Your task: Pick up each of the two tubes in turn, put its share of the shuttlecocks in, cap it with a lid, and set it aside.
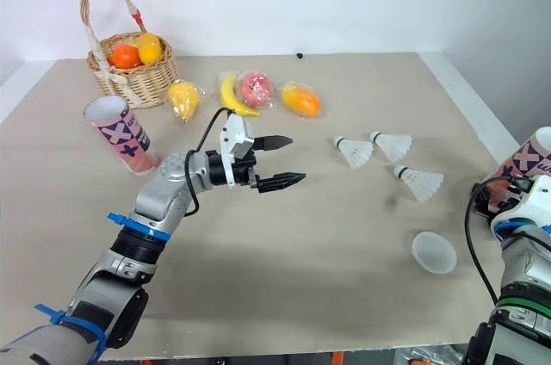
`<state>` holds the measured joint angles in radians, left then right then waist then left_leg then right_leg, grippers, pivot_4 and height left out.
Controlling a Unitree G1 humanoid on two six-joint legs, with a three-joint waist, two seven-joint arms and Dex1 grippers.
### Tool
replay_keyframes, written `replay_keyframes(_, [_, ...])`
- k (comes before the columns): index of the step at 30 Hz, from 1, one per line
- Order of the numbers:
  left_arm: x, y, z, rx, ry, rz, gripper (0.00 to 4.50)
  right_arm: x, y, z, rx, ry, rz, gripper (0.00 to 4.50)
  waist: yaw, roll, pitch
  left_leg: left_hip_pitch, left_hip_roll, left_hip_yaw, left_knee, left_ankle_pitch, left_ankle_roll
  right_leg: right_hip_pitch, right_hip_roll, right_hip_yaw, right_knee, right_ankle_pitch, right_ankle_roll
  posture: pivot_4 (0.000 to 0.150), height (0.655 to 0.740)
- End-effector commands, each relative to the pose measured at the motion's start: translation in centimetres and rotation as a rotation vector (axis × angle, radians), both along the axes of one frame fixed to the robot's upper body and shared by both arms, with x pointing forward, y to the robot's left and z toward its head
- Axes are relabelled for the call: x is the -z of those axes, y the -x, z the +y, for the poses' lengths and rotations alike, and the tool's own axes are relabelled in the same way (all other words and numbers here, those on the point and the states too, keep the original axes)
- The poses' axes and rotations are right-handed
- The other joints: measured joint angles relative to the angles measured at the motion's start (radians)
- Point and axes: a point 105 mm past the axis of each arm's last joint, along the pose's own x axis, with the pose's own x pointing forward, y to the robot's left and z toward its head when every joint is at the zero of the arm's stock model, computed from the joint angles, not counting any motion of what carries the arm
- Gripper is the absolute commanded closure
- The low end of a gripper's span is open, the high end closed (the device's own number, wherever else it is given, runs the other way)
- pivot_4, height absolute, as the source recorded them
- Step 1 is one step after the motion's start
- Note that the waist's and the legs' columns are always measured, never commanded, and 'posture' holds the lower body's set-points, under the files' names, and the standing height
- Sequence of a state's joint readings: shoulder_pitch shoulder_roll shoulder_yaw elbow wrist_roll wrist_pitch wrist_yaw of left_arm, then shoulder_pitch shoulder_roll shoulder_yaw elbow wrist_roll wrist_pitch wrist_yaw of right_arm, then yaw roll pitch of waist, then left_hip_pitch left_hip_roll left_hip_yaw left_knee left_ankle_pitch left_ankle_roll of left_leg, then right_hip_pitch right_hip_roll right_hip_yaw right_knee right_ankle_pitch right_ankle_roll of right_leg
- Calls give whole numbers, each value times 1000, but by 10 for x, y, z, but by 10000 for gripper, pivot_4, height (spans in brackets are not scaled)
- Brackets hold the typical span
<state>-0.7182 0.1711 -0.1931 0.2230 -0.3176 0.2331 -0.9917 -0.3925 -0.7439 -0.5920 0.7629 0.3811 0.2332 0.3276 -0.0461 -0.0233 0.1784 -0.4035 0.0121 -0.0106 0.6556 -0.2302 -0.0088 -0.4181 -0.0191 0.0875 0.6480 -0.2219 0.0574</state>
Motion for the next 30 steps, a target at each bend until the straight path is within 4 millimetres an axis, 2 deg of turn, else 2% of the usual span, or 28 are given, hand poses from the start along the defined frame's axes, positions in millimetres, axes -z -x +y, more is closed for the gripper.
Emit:
replay_keyframes(1, [-17, 2, 0, 14, 44, -58, 0, -8, 3, 0, -20, -7, -30, 682, 0, 0, 0, 0, 0, 0, 0, 0, 0, 0, 0, 0, 0, 0, 0, 1500, 7298])
replay_keyframes(7, [-18, 2, -1, 19, 52, -59, 0, -4, 13, -2, -32, -13, -2, 682, 0, 0, 0, 1, 0, 1, 1, 0, 0, 1, 0, 1, 0, 1, 1, 1500, 7298])
replay_keyframes(11, [-18, 2, -2, 28, 58, -59, 0, -4, 17, 5, -96, -14, 12, 682, 0, 0, 0, 1, 0, 1, 1, 0, 0, 1, 0, 1, 0, 1, 1, 1500, 7298])
replay_keyframes(17, [-13, -1, 4, 12, 43, -54, 0, -10, 44, 12, -226, 2, 60, 682, 1, 0, 0, 0, 0, 1, 1, 0, 0, 1, 0, 1, -1, 1, 2, 1500, 7298])
replay_keyframes(20, [-10, -1, 11, -7, 28, -41, 0, -24, 60, 17, -293, -22, 32, 682, 2, 0, 0, 0, 0, 1, 1, 0, 0, 1, 0, 1, -1, 1, 2, 1500, 7298])
replay_keyframes(22, [-2, 0, 18, -15, -9, -39, 0, -34, 69, 28, -372, -36, 17, 682, 1, 1, -1, 1, 0, 1, 1, 0, 0, 1, 0, 1, -1, 1, 2, 1500, 7298])
replay_keyframes(25, [15, 6, 30, -22, -82, -39, 0, -51, 78, 58, -529, -42, -23, 682, -5, 4, -2, 2, 0, 3, 1, 0, 0, 0, 0, 4, -1, 1, 3, 1500, 7298])
replay_keyframes(30, [20, 9, 54, -132, -47, 20, 0, -99, 70, 129, -840, 18, -165, 682, -7, 3, -2, 4, 2, 5, 1, 0, 2, 1, 3, 8, 0, 4, 4, 1500, 7298])
